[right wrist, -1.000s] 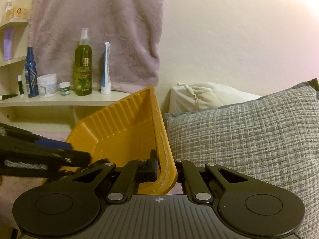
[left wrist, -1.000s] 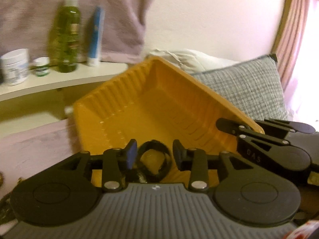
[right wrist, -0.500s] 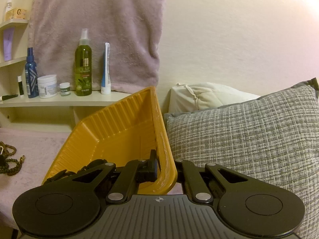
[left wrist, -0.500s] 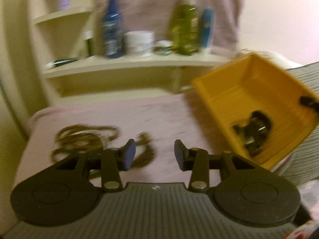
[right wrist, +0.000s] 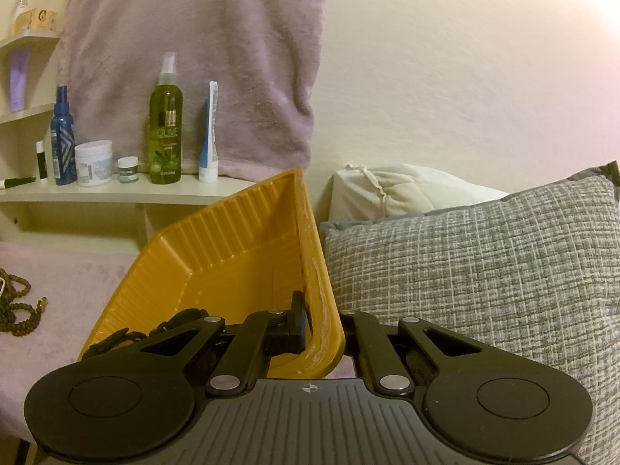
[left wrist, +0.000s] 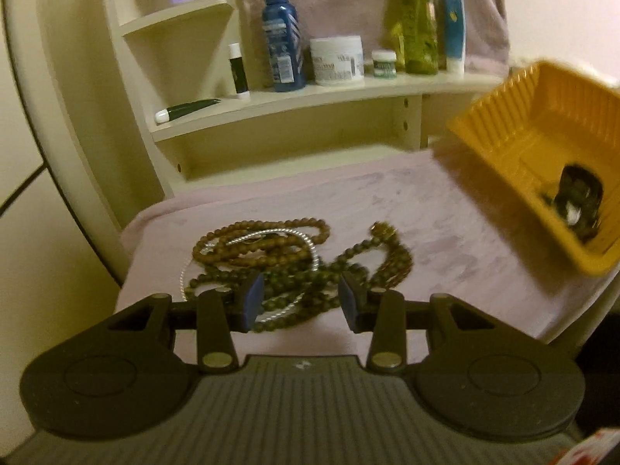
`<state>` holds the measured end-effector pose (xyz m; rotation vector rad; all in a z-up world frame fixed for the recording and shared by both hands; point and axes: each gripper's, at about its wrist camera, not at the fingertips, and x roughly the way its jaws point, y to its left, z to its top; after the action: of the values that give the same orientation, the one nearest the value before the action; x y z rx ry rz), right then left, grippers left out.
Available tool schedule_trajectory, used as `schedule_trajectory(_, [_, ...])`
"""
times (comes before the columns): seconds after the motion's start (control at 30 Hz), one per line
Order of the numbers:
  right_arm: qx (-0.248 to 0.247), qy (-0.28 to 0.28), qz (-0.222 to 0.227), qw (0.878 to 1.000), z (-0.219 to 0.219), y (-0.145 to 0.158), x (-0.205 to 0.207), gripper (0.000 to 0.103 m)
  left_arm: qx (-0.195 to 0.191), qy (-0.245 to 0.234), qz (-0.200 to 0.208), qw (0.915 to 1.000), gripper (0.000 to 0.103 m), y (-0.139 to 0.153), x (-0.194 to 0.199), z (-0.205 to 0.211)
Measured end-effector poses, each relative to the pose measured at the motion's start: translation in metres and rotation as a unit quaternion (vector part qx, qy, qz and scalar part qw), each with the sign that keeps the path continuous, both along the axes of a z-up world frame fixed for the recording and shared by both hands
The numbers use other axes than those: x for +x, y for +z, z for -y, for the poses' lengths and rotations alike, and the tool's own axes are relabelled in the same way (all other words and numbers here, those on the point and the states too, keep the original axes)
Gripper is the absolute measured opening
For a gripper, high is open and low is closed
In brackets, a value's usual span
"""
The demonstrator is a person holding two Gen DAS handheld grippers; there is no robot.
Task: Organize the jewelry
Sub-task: 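Close the left tool on the beaded necklaces, then lift the dark beaded necklace high with the left tool toward the tray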
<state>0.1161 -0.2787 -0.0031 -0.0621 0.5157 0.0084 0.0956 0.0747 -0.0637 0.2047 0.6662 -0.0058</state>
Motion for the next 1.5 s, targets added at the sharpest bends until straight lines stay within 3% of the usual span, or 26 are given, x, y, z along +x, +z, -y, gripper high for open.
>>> schedule_trajectory(0.3, [-0.004,-0.001,-0.001,1.000,0.002,-0.002,0.002,0.005,0.095,-0.093,-0.009,0.9911,0.037,-0.015,0.013,0.007])
schedule_trajectory(0.5, [-0.005,-0.002,-0.003,1.000,0.003,-0.003,0.003,0.005,0.151,-0.155,-0.029,0.9758,0.024,-0.026,0.022,0.014])
schedule_trajectory(0.7, [-0.005,-0.001,-0.002,1.000,0.003,-0.003,0.003,0.005,0.171,-0.183,-0.039,0.9674,0.009,-0.027,0.023,0.014])
schedule_trajectory(0.8, [-0.006,0.000,-0.002,1.000,0.004,-0.003,0.002,0.005,0.177,-0.197,-0.043,0.9634,0.008,-0.029,0.024,0.013])
schedule_trajectory(0.93, [-0.006,0.000,-0.001,1.000,0.003,-0.003,0.002,0.005,0.168,-0.201,-0.043,0.9641,0.007,-0.019,0.024,0.011])
schedule_trajectory(1.2, [-0.006,0.000,0.002,1.000,0.002,-0.002,-0.001,0.005,0.075,-0.172,-0.016,0.9821,0.007,0.036,0.031,-0.010])
schedule_trajectory(1.5, [-0.005,0.001,0.006,1.000,0.000,0.000,-0.002,0.005,0.003,-0.149,0.023,0.9886,0.007,0.105,0.042,-0.030])
